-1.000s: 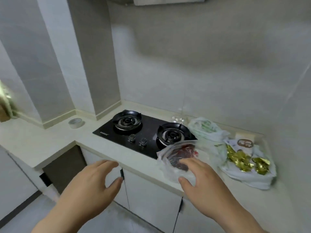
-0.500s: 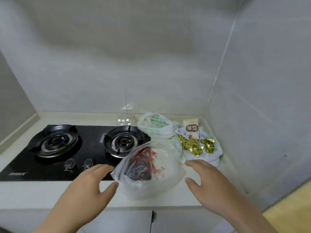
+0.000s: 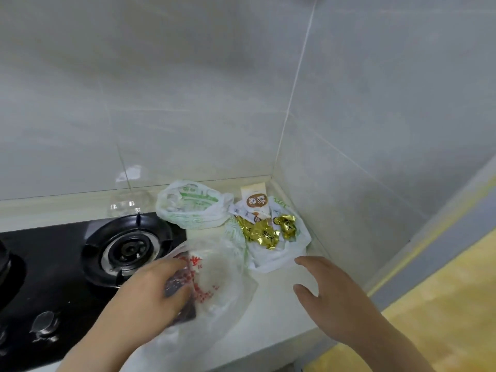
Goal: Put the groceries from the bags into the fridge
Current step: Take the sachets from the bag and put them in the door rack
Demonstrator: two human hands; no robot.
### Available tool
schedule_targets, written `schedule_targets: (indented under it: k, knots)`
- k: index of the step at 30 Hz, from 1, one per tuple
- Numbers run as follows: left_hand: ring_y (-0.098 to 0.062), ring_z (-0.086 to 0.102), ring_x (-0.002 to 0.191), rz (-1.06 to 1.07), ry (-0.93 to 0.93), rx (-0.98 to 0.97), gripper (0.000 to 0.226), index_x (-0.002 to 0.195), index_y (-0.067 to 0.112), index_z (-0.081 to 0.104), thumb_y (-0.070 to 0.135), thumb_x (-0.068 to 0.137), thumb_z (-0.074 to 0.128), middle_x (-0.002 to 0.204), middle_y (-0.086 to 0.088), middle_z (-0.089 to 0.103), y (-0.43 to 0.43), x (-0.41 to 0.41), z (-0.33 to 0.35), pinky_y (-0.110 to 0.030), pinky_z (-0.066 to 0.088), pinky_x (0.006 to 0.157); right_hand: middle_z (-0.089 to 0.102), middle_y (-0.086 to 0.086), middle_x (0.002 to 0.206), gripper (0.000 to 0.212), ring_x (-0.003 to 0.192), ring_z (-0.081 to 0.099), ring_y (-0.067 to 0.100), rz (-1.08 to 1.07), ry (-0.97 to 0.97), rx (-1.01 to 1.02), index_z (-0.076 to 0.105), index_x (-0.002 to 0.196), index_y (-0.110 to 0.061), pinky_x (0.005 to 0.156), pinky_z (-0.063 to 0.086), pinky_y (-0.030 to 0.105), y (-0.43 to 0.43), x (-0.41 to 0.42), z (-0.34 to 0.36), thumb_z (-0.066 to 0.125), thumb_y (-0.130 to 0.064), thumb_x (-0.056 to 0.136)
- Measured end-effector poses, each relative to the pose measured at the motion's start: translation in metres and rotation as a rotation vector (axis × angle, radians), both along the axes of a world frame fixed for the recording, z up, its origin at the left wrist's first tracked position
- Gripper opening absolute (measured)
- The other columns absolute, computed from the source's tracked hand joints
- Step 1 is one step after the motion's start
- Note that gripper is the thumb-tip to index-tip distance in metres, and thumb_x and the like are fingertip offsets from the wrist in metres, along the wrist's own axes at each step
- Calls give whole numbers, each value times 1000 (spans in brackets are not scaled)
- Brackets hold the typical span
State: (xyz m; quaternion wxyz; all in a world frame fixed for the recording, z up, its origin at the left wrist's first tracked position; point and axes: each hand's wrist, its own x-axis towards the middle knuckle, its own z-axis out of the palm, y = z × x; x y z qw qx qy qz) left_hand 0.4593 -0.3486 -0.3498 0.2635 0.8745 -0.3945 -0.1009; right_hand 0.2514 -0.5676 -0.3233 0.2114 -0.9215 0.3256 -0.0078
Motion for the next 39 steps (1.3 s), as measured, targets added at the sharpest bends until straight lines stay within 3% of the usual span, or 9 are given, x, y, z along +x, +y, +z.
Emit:
schedule_targets:
  k: [3, 6, 15, 24, 28, 32, 35, 37, 39]
  knots:
    - [-5, 57, 105, -36, 43, -3, 37, 118, 27, 64, 40, 82, 64, 107, 20, 57, -38, 9, -10, -8, 37, 81, 35, -20, 150, 51, 137, 35, 4, -43, 6, 33, 33, 147, -35, 110, 30, 22, -29, 4, -11, 47, -41, 98]
    - [-4, 57, 104, -34, 76, -8, 38, 120, 29, 62, 37, 84, 67, 113, 20, 56, -77, 19, -25, -18, 39, 89, 33, -19, 151, 53, 137, 35, 5, -44, 9, 79, 32, 148, -36, 110, 31, 23, -61, 16, -26, 48, -42, 97]
    - [-3, 51, 119, 23, 174, 95, 40, 130, 30, 54, 39, 91, 59, 133, 17, 53, -191, 50, -65, -14, 34, 94, 43, -13, 148, 52, 133, 43, 8, 16, -17, 157, 40, 145, -33, 100, 35, 20, -175, 87, -72, 53, -37, 95]
    - [-6, 55, 115, 164, 484, 55, 31, 118, 30, 63, 35, 88, 63, 124, 9, 62, -241, 90, -117, -27, 43, 98, 62, -5, 115, 33, 100, 60, 12, 88, 38, 248, 58, 124, -18, 82, 50, 31, -213, 165, -137, 52, -28, 93]
    - [-8, 56, 113, 205, 601, -2, 31, 119, 22, 65, 26, 89, 64, 118, 8, 63, -259, 113, -129, -27, 42, 96, 63, -3, 100, 18, 87, 55, 10, 61, -18, 218, 63, 107, -17, 76, 44, 29, -230, 206, -159, 53, -19, 92]
    - [-10, 60, 105, 270, 729, -81, 30, 119, 18, 65, 20, 89, 64, 112, 4, 65, -273, 135, -140, -29, 44, 96, 65, 0, 97, 14, 87, 60, 17, 90, 34, 159, 64, 99, -16, 76, 53, 33, -240, 240, -178, 52, -18, 94]
    - [-15, 61, 93, 305, 832, -146, 20, 103, 23, 65, 24, 83, 64, 101, 4, 64, -286, 149, -146, -33, 46, 91, 65, 3, 98, 19, 88, 58, 19, 125, 80, 156, 64, 102, -14, 76, 51, 34, -245, 256, -186, 47, -20, 97]
    - [-18, 62, 88, 335, 923, -166, 24, 93, 16, 70, 27, 74, 61, 96, 3, 66, -294, 158, -152, -36, 49, 87, 65, 5, 104, 24, 93, 59, 21, 130, 82, 190, 65, 106, -13, 82, 51, 37, -248, 265, -190, 44, -22, 99]
    - [-19, 56, 79, 353, 979, -185, 6, 74, 21, 65, 22, 73, 58, 86, -3, 60, -301, 165, -158, -37, 46, 76, 64, 4, 106, 22, 95, 59, 21, 141, 101, 217, 64, 107, -14, 85, 52, 39, -251, 274, -194, 49, -26, 96]
